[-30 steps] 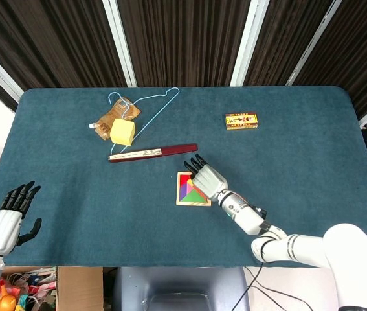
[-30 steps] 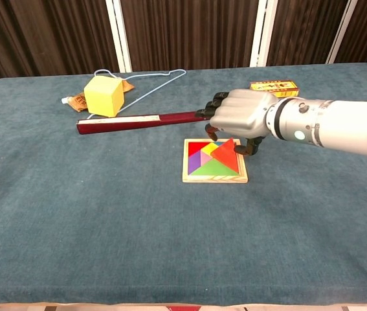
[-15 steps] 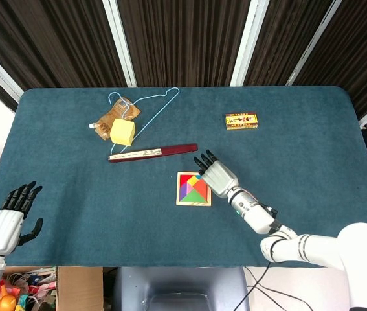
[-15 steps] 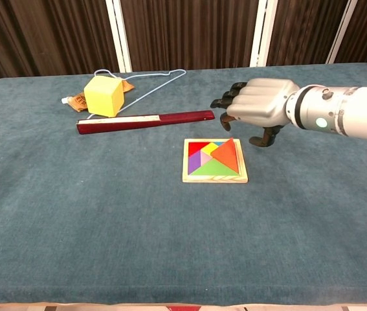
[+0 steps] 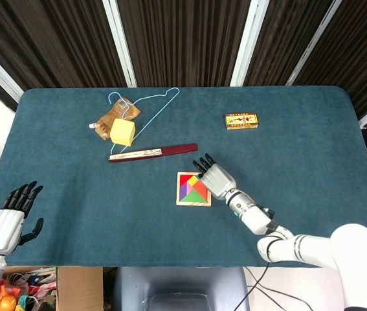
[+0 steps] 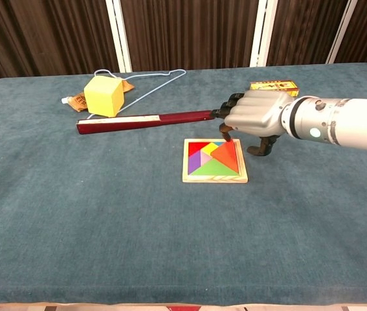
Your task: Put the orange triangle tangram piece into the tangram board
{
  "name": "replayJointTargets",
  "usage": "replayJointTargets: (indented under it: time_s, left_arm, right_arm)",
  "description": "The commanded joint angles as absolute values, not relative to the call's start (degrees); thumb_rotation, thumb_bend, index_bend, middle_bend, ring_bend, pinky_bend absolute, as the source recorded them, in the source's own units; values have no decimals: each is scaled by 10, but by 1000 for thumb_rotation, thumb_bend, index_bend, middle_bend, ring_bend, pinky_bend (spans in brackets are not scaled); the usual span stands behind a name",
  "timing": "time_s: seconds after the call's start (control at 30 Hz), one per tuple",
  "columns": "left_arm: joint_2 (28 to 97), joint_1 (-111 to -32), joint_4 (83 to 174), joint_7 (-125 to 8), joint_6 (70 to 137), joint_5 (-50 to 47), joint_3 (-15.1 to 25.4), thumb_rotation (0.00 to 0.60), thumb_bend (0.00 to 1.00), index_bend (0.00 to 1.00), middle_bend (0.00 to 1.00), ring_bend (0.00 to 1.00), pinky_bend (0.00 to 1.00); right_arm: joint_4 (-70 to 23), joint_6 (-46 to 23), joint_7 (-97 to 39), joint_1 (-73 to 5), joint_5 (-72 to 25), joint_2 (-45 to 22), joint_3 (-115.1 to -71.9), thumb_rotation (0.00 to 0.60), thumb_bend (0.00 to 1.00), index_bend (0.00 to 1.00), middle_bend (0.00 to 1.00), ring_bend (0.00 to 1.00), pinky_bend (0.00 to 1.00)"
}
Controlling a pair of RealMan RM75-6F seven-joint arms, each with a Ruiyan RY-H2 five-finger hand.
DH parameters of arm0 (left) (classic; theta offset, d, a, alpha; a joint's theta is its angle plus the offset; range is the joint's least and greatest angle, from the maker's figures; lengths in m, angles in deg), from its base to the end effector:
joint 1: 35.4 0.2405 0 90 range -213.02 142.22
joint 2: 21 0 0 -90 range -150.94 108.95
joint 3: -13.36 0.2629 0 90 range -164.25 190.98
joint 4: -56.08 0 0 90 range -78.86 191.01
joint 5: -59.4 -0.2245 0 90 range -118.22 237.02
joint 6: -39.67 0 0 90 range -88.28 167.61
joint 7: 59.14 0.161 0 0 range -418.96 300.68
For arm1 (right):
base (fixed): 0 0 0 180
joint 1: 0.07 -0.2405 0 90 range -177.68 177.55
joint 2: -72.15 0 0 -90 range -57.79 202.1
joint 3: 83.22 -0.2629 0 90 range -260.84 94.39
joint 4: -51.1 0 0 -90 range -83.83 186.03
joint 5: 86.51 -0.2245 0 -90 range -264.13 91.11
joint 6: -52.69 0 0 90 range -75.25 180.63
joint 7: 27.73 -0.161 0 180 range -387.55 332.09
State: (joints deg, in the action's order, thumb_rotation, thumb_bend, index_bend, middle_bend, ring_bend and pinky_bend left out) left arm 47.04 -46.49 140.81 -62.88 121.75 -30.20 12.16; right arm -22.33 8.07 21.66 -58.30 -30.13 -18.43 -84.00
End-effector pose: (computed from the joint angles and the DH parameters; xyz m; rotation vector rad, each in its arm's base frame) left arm -0.3181 0.2301 0.1231 -1.5384 -0.8672 -0.9604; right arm -0.1357 -0.4059 -0.0696 2.1934 -0.2038 0.3882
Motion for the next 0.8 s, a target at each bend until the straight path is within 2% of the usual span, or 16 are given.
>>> replayJointTargets:
  time_s: [0.03, 0.8]
  left_arm:
    - [470, -465, 1408, -631, 1218, -302, 121, 600, 477, 0, 0, 0, 130]
    - [470, -466, 1408, -629, 1215, -300, 121, 600, 477, 0, 0, 0, 130]
  right_arm:
    - [-220, 80, 214, -584, -298, -188, -841, 600, 546, 431, 0, 0, 0]
    - [-213, 77, 201, -584, -293, -191, -846, 600, 546, 425, 0, 0, 0]
